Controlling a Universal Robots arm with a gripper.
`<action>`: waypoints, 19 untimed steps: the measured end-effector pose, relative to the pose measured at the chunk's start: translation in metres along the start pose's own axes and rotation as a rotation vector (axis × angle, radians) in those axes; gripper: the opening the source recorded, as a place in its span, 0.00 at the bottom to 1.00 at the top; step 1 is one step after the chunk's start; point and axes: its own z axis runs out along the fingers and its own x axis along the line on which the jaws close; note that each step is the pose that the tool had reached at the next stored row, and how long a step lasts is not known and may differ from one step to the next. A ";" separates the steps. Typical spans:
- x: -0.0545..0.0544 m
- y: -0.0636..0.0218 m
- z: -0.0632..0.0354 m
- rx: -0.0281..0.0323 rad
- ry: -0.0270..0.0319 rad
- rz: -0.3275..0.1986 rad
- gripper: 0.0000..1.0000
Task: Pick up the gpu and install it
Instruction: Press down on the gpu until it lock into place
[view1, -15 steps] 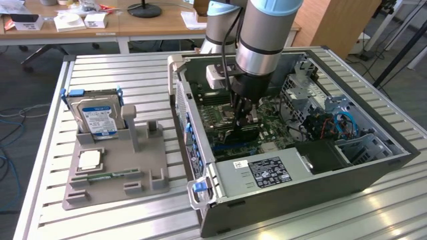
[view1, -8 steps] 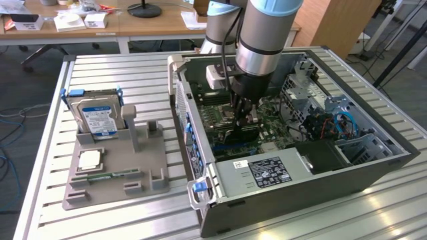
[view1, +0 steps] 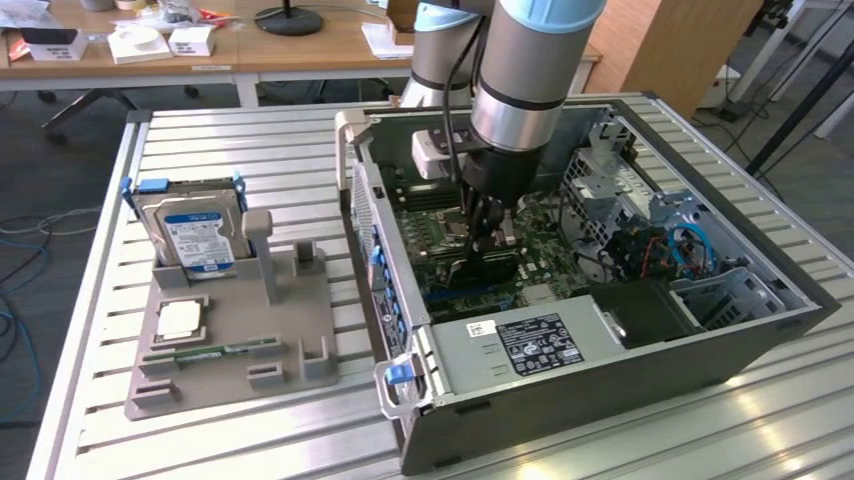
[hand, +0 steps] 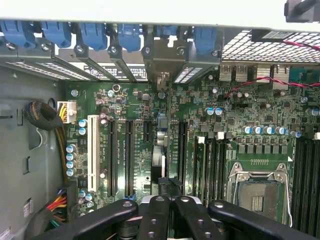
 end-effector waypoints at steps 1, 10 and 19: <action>0.000 0.0000 0.0002 -0.0001 0.0002 0.000 0.10; 0.000 0.0003 0.0014 -0.0002 0.0004 0.000 0.10; 0.000 0.0011 0.0030 0.0000 0.0000 0.000 0.10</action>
